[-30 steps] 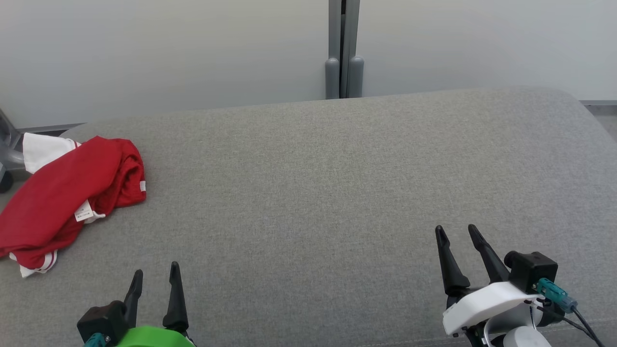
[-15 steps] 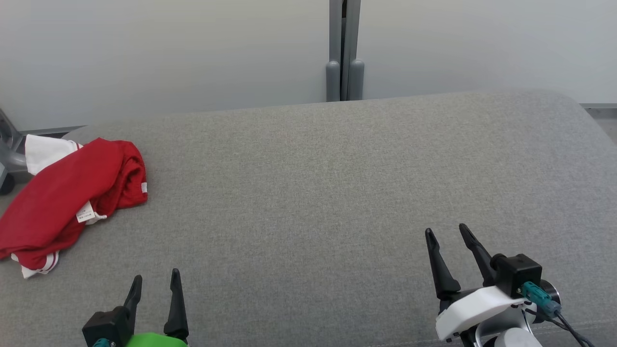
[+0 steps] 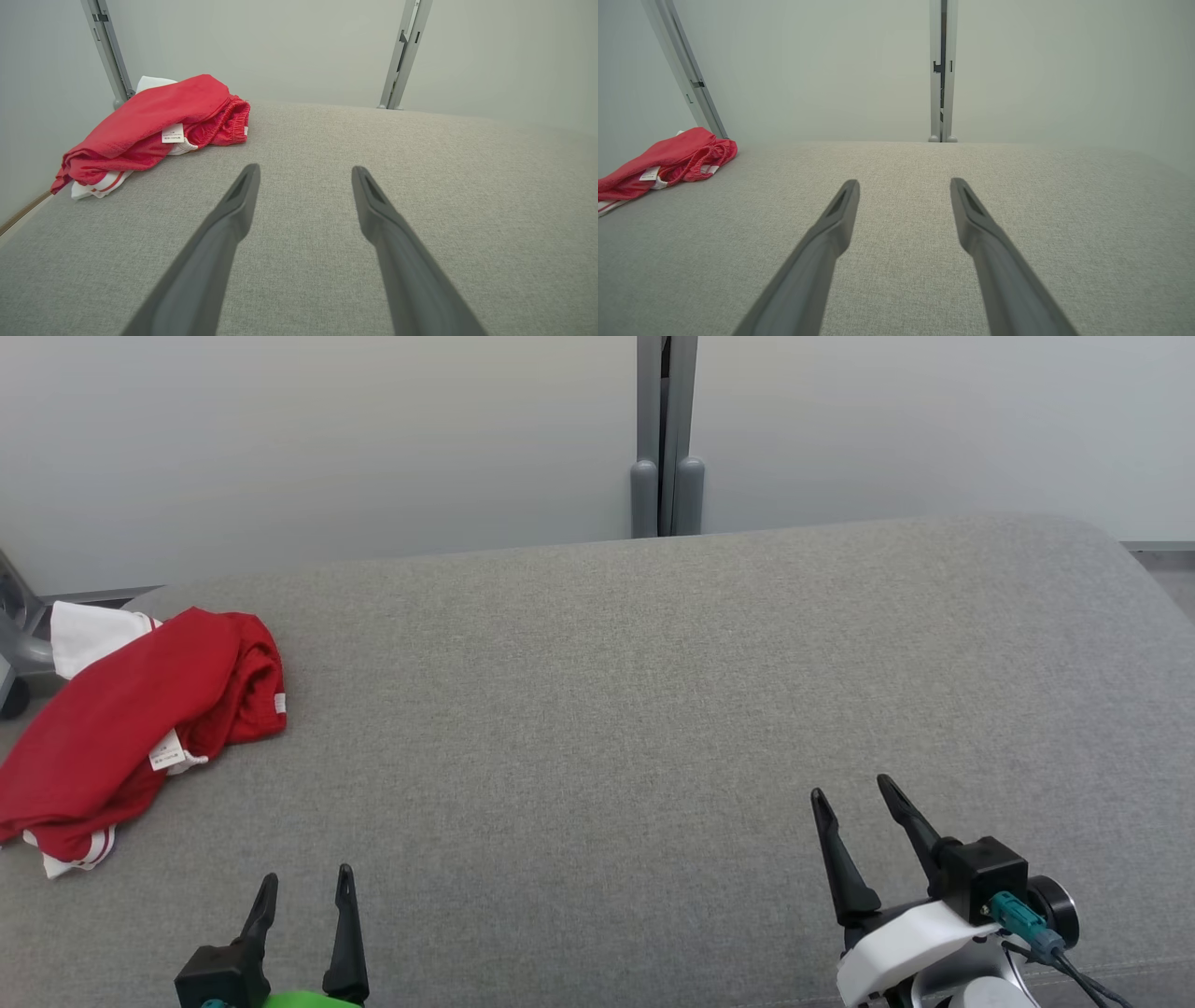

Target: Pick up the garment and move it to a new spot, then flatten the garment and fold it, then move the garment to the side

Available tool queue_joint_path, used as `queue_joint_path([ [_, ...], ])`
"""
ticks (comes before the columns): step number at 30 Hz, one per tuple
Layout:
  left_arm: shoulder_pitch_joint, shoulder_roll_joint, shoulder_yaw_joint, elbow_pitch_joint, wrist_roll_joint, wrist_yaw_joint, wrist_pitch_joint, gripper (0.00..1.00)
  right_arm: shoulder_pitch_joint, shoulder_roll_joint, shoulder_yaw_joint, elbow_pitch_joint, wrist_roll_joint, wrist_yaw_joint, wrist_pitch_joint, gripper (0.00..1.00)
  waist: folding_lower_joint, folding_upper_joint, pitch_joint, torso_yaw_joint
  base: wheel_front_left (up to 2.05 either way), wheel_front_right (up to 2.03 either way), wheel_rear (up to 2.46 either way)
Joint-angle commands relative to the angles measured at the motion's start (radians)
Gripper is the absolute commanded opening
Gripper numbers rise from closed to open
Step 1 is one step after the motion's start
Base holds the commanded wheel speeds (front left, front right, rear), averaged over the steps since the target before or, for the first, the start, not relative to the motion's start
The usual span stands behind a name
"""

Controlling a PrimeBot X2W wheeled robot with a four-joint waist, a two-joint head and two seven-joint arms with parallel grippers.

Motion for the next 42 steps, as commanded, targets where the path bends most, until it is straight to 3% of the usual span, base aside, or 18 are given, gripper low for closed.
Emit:
queue_joint_path([
  [1,0.015,0.007,0.000,-0.004,0.017,0.008,0.001,1.00,-0.003,-0.004,0.005,0.003,-0.015,0.000,-0.010,1.00,0.0000,-0.0001,-0.001,0.000,0.00,0.00,0.00],
  [29,0.013,0.021,-0.021,-0.012,0.005,0.024,0.015,1.00,-0.009,-0.004,-0.004,0.016,-0.015,0.000,-0.020,1.00,0.0000,-0.0001,-0.004,0.008,0.00,0.00,0.00],
  [35,-0.003,0.028,-0.022,-0.015,0.002,0.025,0.018,1.00,0.005,-0.004,-0.015,0.005,-0.014,0.000,-0.020,1.00,0.0000,-0.0001,-0.004,0.057,0.00,0.00,0.00],
  [42,-0.013,0.047,-0.016,-0.025,0.005,0.031,0.025,1.00,0.013,-0.004,-0.017,-0.004,-0.002,0.000,-0.023,1.00,0.0000,-0.0001,0.000,0.176,0.00,0.00,0.00],
])
